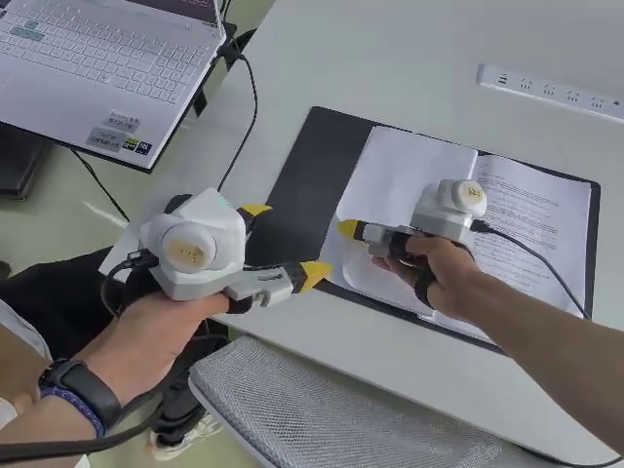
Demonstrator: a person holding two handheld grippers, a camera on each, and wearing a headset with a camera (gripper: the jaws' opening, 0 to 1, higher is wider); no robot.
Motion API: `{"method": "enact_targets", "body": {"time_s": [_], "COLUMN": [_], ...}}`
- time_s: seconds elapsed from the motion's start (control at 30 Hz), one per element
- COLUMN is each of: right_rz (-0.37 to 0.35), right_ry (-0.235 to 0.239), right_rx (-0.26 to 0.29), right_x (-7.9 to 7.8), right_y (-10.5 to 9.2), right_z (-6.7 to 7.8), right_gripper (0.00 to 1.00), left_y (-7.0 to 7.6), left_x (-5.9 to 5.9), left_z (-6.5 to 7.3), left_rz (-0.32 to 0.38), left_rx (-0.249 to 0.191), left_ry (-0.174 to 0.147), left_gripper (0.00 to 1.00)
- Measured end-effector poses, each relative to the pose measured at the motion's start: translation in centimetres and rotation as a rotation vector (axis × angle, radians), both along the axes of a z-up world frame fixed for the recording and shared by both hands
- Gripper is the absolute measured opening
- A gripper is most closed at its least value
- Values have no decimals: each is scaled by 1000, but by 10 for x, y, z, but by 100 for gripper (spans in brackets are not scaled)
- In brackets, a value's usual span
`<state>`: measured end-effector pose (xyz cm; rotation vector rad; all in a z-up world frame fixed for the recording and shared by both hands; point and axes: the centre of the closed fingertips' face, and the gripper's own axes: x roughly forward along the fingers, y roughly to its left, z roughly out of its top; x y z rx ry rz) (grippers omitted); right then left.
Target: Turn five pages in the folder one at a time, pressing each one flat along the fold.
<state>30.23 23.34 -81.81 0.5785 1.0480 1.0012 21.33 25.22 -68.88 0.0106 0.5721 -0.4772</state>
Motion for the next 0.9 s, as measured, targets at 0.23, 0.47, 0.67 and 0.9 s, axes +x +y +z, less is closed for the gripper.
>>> {"method": "enact_targets", "body": {"time_s": [0.23,0.47,0.67,0.9], "right_rz": [-19,6,-13,10], "right_ry": [25,-14,-34,-102], "right_rx": [-5,2,87,114], "right_x": [-5,-5,-1,-11], "right_y": [1,3,5,-7], "right_z": [-5,2,25,59], "right_gripper": [0,3,10,21], "left_y": [-2,-4,-7,-7], "left_x": [-2,3,6,13], "left_z": [-3,-1,-2,-7], "left_rz": [-7,-12,-18,-16], "left_rx": [1,0,-1,0], "left_ry": [7,1,-3,5], "left_gripper": [63,63,63,59]}}
